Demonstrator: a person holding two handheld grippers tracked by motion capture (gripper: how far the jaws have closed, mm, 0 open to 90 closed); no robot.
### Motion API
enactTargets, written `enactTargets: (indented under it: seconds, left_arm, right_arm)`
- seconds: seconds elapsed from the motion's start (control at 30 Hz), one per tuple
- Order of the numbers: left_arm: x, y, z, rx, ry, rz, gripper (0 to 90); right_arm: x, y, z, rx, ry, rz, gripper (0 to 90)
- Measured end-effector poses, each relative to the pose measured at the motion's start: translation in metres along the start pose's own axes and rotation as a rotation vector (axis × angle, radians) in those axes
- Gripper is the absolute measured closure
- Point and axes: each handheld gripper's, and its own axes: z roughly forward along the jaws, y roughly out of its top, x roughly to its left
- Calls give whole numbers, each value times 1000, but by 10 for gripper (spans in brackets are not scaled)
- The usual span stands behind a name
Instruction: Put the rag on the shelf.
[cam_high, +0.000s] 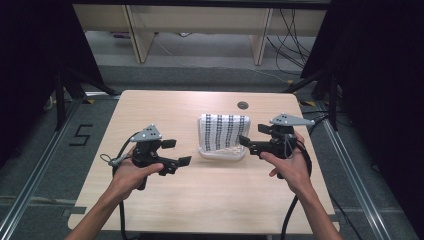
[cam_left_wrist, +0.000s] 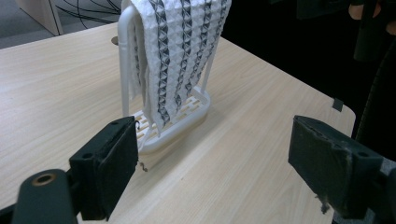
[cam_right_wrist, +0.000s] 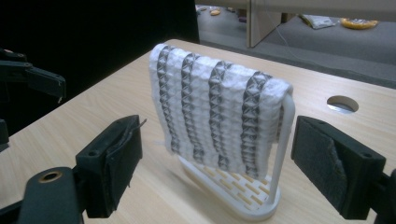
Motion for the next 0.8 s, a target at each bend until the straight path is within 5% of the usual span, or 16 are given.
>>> enactTargets:
  seconds: [0.37, 0.53, 0.7, 0.8]
  left_arm:
    - [1, -17, -5, 3, 7, -3, 153]
    - [-1, -24, -11, 22, 2, 14, 153]
    - [-4, -32, -13, 18, 9, 22, 154]
    - [-4, -39, -11, 25, 25, 47, 153]
  right_arm:
    - [8, -12, -9, 4, 3, -2, 161]
    - [12, -21, -10, 15, -30, -75, 162]
    - [18, -27, -9, 17, -4, -41, 162]
    - [20, -32, -8, 35, -17, -80, 162]
